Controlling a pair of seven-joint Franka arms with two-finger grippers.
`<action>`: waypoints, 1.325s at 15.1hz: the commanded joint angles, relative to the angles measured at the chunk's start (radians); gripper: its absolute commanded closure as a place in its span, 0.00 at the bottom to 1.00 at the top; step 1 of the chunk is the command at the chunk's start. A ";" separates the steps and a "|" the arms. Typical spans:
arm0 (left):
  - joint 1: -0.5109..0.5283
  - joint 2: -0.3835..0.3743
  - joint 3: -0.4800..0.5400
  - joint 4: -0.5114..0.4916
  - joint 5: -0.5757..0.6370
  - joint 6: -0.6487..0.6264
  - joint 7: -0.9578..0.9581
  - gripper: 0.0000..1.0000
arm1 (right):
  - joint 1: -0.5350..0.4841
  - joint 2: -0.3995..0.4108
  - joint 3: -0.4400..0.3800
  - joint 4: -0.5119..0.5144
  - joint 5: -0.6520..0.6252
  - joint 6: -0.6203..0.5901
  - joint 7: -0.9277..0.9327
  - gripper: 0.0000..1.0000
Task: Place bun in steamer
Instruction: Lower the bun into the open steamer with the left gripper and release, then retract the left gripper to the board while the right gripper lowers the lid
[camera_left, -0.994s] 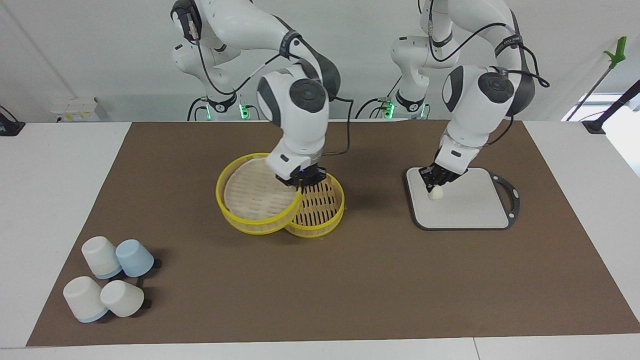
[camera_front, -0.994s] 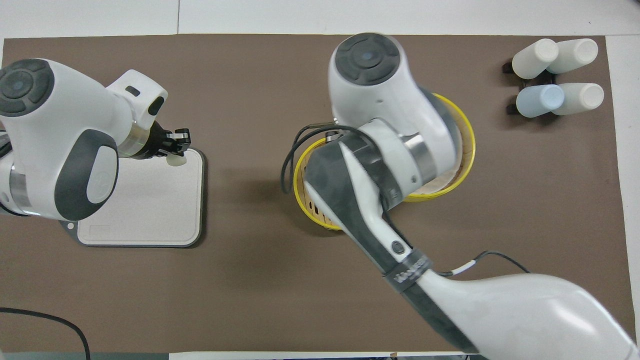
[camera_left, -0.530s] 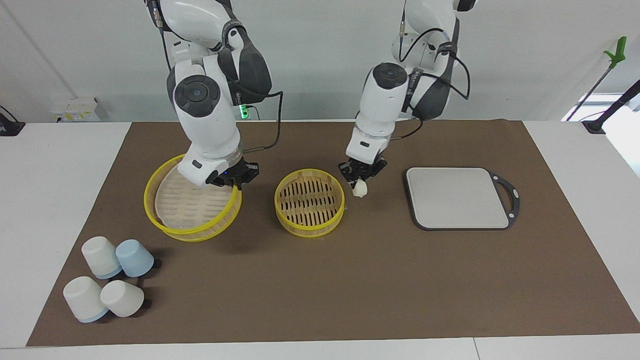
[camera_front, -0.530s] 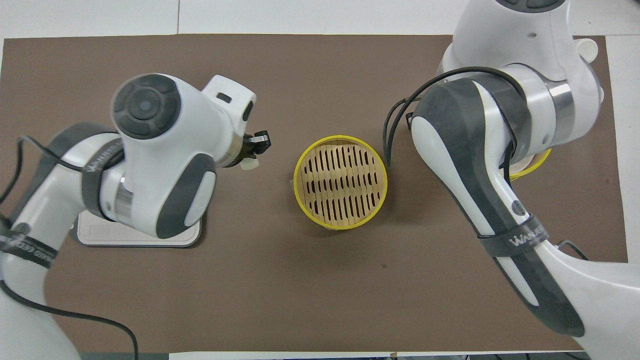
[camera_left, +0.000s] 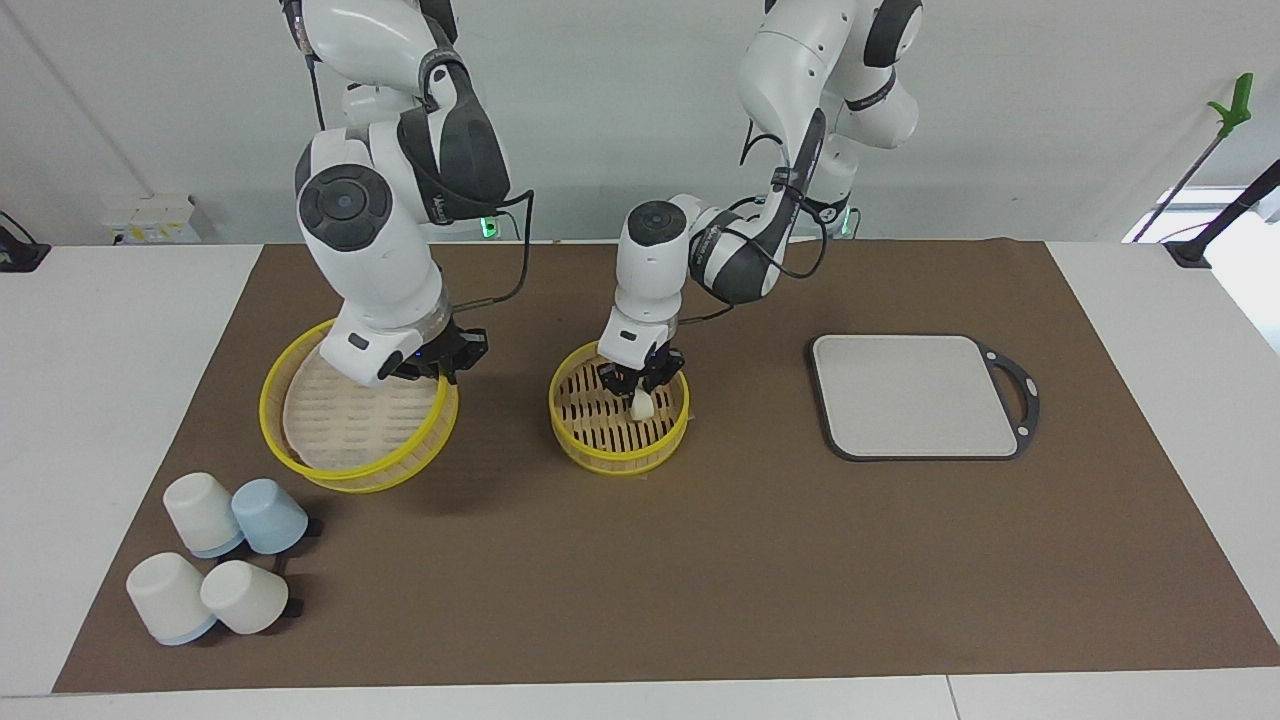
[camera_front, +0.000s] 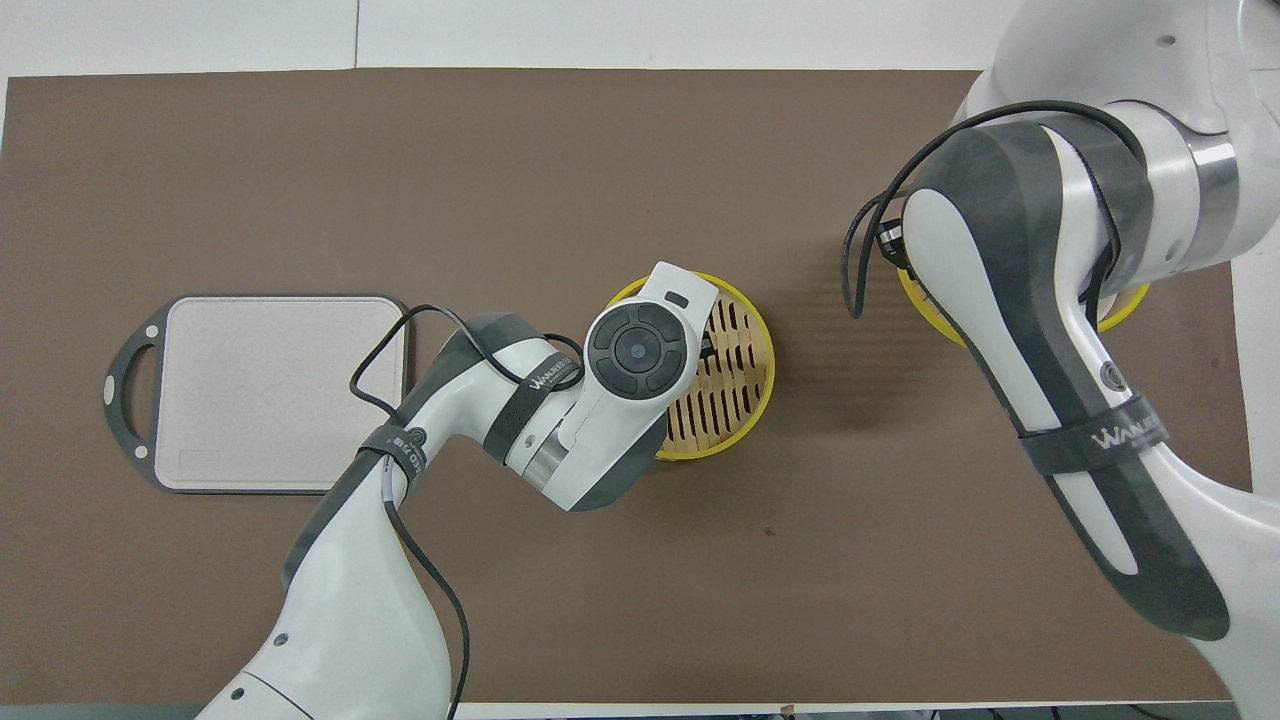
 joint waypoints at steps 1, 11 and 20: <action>-0.009 -0.008 0.017 0.006 0.024 -0.004 -0.017 0.26 | -0.008 -0.033 0.008 -0.033 0.010 -0.003 -0.019 1.00; 0.242 -0.319 0.014 0.017 -0.011 -0.392 0.241 0.00 | 0.142 -0.025 0.010 -0.052 0.085 0.148 0.240 1.00; 0.620 -0.485 0.027 0.037 -0.029 -0.670 0.801 0.00 | 0.464 0.208 0.005 0.104 -0.024 0.278 0.609 1.00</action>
